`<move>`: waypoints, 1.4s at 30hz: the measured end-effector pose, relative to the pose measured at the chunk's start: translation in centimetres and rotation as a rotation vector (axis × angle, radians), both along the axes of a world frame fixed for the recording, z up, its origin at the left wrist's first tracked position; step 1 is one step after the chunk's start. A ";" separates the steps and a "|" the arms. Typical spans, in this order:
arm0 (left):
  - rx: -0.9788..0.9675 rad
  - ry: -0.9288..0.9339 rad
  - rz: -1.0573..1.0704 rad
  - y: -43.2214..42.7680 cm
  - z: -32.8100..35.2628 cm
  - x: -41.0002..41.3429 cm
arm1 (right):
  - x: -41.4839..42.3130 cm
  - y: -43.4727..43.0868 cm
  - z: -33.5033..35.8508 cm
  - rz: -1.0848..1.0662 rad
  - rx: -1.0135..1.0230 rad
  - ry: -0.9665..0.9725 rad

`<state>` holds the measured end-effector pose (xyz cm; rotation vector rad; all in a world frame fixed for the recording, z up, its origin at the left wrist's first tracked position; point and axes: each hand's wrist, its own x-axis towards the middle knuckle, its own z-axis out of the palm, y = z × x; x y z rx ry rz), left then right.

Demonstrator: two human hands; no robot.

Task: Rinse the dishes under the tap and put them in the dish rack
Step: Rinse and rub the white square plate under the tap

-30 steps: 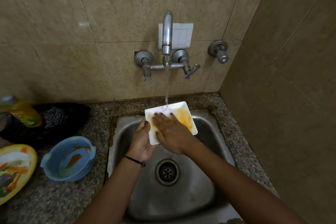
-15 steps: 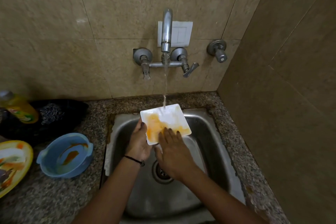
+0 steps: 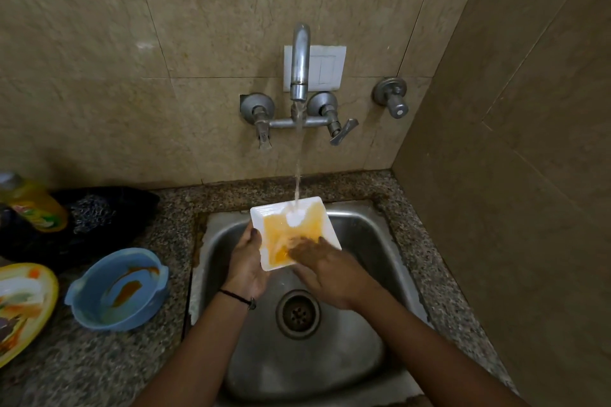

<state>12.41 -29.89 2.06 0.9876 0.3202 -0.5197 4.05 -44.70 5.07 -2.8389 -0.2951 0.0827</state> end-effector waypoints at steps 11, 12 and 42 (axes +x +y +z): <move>-0.062 0.025 -0.043 -0.9 1.2 -0.5 | 4.5 2.5 -0.6 -0.029 0.035 -0.011; -0.049 0.020 -0.037 -0.9 1.1 -0.5 | 4.1 3.1 -0.6 0.000 0.069 -0.006; 0.016 -0.030 -0.058 0.0 1.3 -0.9 | 4.5 1.9 -1.7 0.011 -0.036 -0.061</move>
